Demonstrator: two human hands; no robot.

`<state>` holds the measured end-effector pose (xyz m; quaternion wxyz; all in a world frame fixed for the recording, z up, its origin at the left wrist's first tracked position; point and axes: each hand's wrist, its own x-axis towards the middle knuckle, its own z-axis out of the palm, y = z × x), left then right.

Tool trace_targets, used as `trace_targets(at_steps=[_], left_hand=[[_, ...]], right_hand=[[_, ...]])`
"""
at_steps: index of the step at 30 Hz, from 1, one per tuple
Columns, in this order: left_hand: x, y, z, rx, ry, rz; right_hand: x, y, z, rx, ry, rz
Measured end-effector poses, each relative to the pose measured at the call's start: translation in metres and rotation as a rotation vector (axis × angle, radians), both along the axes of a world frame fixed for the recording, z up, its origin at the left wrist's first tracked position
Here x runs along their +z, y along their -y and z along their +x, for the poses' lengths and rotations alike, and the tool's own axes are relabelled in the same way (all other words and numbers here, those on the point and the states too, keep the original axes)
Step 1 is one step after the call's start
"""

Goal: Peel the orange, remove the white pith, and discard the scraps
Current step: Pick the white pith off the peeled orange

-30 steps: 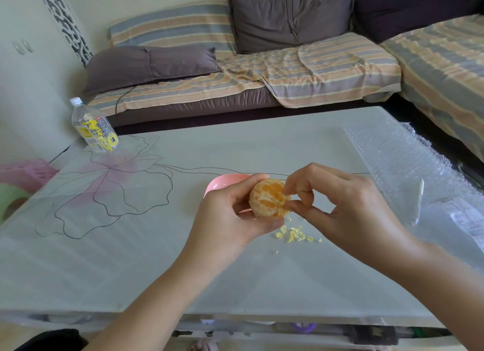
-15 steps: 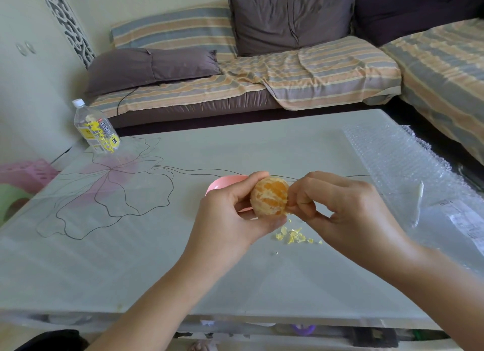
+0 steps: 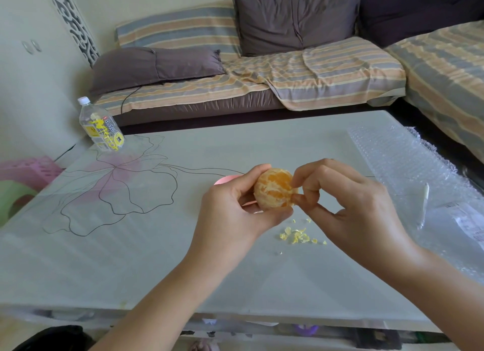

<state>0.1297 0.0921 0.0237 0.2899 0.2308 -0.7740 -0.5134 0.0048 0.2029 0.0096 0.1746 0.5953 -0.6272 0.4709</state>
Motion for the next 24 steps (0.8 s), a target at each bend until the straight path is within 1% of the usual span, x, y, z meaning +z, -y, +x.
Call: trace_targets(at_steps=[6,12,16,19,22,24], left_hand=[[-0.0013,-0.0004,0.0006,0.003,0.004,-0.009],[-0.0006,-0.0041,0.0017,-0.005,0.002,-0.02],[-0.0019,-0.0031,0.0013,-0.012,-0.001,-0.007],[-0.0007,-0.0023,0.0,-0.038,-0.016,0.047],[0.0017,-0.0021,-0.0012,-0.095,-0.05,0.153],[0.0028,-0.0022,-0.0013,-0.122,-0.078,0.199]], right_hand=[[0.0019,-0.0011,-0.0041,0.053,-0.017,0.073],[0.0011,-0.004,-0.0083,0.082,-0.054,0.079],[-0.0005,-0.004,-0.0093,0.062,-0.083,0.084],[-0.0016,-0.0054,-0.0082,0.044,-0.041,0.062],[-0.0006,-0.0067,-0.0046,0.03,0.036,0.025],[0.0006,-0.0071,-0.0047,0.001,0.027,0.015]])
